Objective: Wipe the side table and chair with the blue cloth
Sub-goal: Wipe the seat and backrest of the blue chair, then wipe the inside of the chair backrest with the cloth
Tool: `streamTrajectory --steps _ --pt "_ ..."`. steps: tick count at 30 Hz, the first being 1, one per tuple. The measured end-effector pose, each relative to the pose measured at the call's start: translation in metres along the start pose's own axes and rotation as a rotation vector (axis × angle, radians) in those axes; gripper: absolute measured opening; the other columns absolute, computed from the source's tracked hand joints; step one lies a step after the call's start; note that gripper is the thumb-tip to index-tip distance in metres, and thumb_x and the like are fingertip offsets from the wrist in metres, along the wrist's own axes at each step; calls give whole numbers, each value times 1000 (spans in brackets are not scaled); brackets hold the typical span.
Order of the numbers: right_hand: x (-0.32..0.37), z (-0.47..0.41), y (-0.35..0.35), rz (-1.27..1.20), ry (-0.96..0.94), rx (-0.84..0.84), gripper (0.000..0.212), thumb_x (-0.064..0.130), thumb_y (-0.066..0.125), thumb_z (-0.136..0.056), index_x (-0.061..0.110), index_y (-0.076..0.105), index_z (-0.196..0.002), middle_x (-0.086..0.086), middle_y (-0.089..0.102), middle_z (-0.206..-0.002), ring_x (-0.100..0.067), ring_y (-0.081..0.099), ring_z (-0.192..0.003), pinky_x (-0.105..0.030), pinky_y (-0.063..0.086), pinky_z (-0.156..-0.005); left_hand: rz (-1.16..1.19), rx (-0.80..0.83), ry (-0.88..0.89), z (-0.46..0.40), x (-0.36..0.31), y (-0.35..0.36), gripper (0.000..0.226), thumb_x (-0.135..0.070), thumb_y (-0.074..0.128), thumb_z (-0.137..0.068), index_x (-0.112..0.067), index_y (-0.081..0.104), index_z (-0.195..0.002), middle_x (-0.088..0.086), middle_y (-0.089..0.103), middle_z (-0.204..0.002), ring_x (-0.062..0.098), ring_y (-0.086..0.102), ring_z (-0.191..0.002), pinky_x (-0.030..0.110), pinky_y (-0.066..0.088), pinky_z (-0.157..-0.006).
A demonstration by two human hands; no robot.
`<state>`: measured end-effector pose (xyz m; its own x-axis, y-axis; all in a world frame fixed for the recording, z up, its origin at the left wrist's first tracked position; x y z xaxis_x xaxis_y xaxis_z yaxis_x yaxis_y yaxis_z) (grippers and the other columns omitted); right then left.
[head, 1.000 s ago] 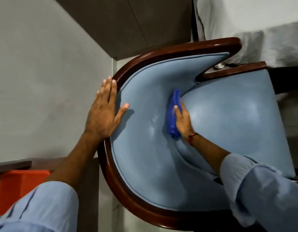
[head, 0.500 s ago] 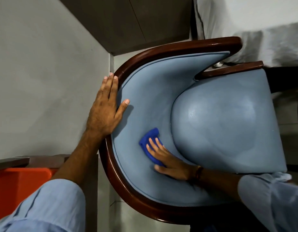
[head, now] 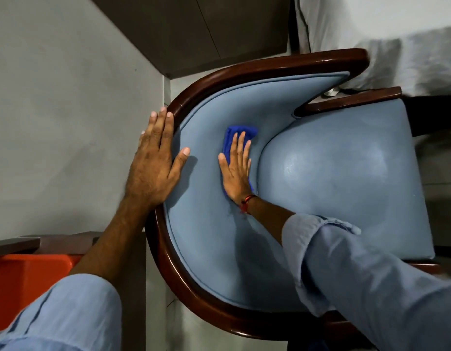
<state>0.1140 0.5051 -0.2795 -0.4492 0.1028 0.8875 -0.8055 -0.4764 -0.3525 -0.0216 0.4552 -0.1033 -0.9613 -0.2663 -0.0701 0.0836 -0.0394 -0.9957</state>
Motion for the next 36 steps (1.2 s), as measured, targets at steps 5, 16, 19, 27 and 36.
streamTrajectory --steps 5,16,19,27,36 --pt "4 6 1 -181 -23 -77 65 31 39 -109 24 0 -161 -6 0 -173 -29 -9 -160 -60 1 -129 7 8 0 -2 -1 -1 77 -49 38 -107 -9 8 -165 7 4 -174 24 1 -161 51 18 -128" --pt "-20 142 -45 67 -284 671 81 -27 40 -78 -4 31 -155 -15 21 -167 -28 20 -157 -48 12 -131 -74 44 -44 -2 -10 -12 80 -51 44 -103 -8 16 -164 9 10 -173 29 9 -160 56 18 -125" --pt "-3 158 -72 43 -168 830 75 -21 42 -86 6 34 -156 -2 31 -164 -21 29 -155 -32 15 -131 -70 153 -37 6 -36 -25 74 -54 47 -101 -1 43 -152 24 27 -165 39 24 -155 54 21 -123" --pt "100 157 -104 -95 -153 738 74 3 59 -91 24 31 -156 7 48 -155 6 50 -135 -16 39 -115 724 614 -821 74 -53 -54 26 -25 74 -89 -4 62 -82 18 65 -76 31 67 -62 45 65 -67" --pt "193 126 -107 -581 265 677 89 70 84 -61 35 56 -137 -3 55 -152 -13 64 -130 -22 56 -99 880 -300 -697 112 0 -232 9 -16 59 -93 -15 54 -85 -3 62 -60 14 57 -55 33 50 -55"
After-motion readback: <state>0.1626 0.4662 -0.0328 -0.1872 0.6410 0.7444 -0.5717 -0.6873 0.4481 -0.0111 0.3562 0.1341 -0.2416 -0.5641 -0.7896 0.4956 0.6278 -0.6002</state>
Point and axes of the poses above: each hand's wrist, its own z-axis away from the middle knuckle, its own y-axis out of the palm, x = y × z, the point moved 6 cm from there along -z, towards the middle knuckle
